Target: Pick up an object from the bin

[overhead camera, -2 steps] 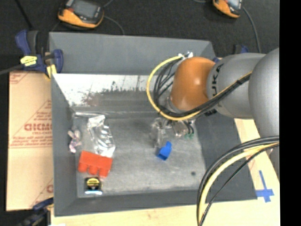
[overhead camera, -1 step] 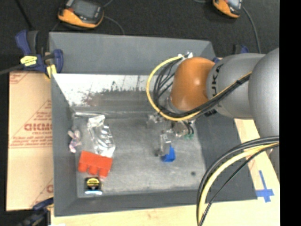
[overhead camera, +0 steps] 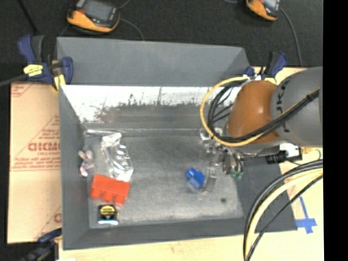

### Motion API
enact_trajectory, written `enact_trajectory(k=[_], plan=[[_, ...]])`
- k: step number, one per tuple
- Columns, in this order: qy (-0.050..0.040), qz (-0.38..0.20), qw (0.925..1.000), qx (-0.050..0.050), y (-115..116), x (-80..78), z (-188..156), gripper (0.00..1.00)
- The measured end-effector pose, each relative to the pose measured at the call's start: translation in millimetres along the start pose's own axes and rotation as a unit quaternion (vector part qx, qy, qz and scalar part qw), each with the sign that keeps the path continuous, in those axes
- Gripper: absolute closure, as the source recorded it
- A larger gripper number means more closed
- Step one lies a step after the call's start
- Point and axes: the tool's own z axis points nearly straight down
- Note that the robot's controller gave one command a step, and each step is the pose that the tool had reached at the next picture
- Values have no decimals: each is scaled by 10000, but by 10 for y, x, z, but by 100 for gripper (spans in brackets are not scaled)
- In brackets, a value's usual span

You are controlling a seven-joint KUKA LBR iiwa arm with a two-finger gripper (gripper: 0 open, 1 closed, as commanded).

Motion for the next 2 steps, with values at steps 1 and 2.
enact_trajectory(k=[1,2], plan=[[17,-8,10000,-14,440,231,290,0],[11,1071,9943,0,5,416,295,0]])
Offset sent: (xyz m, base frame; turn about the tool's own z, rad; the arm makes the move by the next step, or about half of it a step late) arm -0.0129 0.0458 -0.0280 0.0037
